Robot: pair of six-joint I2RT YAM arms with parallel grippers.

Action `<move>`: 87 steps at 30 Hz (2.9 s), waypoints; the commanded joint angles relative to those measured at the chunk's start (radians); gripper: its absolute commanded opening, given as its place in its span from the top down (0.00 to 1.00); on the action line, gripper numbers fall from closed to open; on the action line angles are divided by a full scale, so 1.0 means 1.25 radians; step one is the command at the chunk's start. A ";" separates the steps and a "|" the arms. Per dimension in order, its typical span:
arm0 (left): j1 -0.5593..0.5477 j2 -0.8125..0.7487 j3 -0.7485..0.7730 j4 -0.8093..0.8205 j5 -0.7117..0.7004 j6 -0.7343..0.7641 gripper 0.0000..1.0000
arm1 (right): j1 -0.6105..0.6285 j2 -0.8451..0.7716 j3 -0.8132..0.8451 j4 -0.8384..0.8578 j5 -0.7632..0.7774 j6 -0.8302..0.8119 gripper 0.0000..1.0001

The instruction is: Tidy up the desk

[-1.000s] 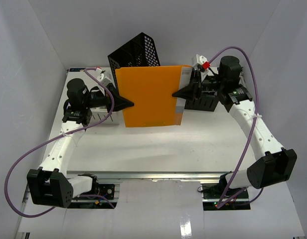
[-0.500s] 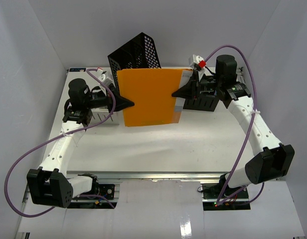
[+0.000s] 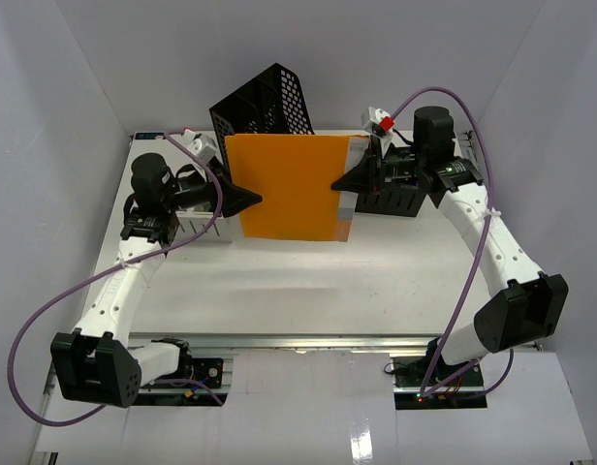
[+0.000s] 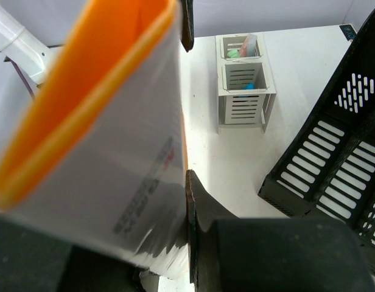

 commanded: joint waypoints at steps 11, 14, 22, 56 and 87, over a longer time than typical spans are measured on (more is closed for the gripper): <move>-0.002 -0.164 0.038 -0.006 -0.330 0.032 0.02 | -0.029 0.032 0.104 0.014 0.024 0.005 0.92; -0.001 -0.207 0.046 -0.019 -0.471 0.017 0.02 | -0.037 0.072 0.150 0.015 0.044 0.007 0.92; -0.002 -0.308 -0.037 -0.024 -0.615 -0.045 0.02 | -0.041 0.199 0.303 0.099 0.141 0.083 0.92; -0.002 -0.561 -0.234 -0.158 -0.661 -0.092 0.02 | 0.068 0.586 0.534 0.455 0.418 0.404 0.92; -0.002 -0.549 -0.291 -0.241 -0.654 -0.179 0.02 | 0.117 0.150 0.014 0.381 0.543 0.079 0.10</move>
